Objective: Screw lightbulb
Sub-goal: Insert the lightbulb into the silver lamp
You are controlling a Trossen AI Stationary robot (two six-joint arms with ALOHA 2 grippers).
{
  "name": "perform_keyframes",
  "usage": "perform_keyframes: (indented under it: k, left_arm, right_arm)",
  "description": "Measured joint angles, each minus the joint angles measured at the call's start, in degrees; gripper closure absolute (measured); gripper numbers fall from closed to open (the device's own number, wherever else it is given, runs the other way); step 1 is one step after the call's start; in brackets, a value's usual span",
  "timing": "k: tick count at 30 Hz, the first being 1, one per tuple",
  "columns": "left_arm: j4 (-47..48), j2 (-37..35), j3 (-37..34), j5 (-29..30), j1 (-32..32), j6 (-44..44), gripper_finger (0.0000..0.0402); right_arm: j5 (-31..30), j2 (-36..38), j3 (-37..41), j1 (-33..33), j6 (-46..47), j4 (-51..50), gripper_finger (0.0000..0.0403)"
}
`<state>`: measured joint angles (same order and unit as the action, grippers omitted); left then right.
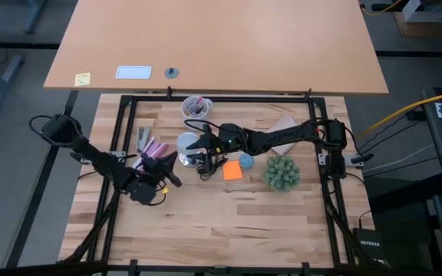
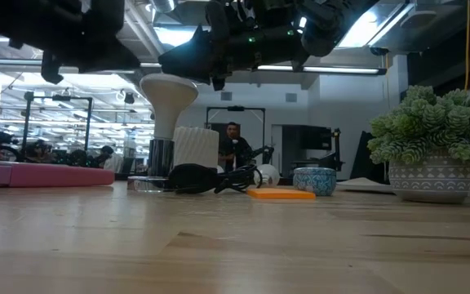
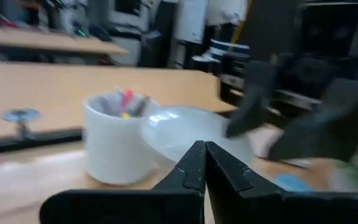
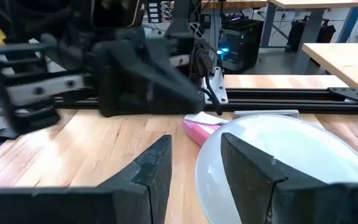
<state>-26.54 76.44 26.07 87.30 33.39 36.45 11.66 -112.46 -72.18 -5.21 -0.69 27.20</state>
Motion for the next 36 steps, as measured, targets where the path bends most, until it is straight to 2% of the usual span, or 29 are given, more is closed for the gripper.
perform_keyframes:
  k: [4, 7, 10, 16, 36]
  left_arm:
    - [0.06, 1.08, 0.01, -8.33, -1.25, 3.27, 0.0402]
    - [-0.34, 3.36, 0.01, -11.52, -2.58, 5.19, 0.0401]
    - [-4.69, 6.19, 0.01, -11.75, -3.56, 4.62, 0.0401]
    - [-14.42, 9.82, 0.01, -11.92, -3.87, -2.38, 0.0401]
    - [-16.19, 9.9, 0.03, -10.89, -4.42, -15.74, 0.0401]
  right_arm:
    - [-0.57, -0.08, 0.07, 0.0, 0.02, 0.98, 0.026]
    - [-0.61, -0.1, 0.07, 0.0, 0.02, 1.14, 0.026]
    - [-0.63, -0.1, 0.07, 0.0, 0.02, 1.14, 0.026]
    - [-0.65, -0.1, 0.07, 0.0, 0.02, 1.22, 0.026]
    - [-0.15, -0.1, 0.04, 0.0, 0.0, 1.22, 0.026]
